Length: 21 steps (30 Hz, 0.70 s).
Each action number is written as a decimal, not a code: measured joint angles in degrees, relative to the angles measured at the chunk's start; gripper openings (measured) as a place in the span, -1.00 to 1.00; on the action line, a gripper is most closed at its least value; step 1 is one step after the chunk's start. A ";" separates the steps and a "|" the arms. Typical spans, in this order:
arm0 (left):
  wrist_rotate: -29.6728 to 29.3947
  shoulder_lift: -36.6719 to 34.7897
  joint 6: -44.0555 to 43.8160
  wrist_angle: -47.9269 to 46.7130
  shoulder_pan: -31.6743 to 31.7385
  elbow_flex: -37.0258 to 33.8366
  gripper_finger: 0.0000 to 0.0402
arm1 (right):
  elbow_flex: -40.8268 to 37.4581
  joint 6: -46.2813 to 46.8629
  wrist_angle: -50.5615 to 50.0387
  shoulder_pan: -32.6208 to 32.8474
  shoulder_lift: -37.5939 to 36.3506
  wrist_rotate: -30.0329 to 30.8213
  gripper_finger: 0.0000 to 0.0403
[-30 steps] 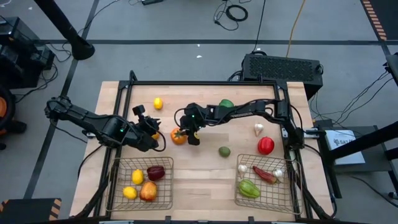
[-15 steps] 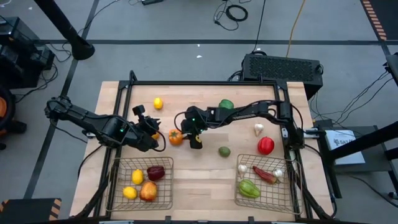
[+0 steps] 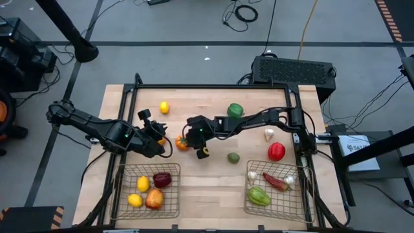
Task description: Sort produce into baskets
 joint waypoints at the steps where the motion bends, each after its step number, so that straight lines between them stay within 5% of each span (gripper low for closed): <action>1: 0.02 0.02 0.02 0.02 0.00 0.00 -0.70 | 0.00 -0.63 0.93 0.15 0.00 0.04 -0.40; 9: 0.00 0.00 -0.11 0.04 0.00 0.02 -0.70 | 0.00 -6.63 5.19 0.19 2.08 1.79 -0.40; 21: 0.02 0.02 -0.04 0.21 0.00 0.04 -0.70 | 0.02 -0.57 6.43 -2.16 2.74 0.01 -0.40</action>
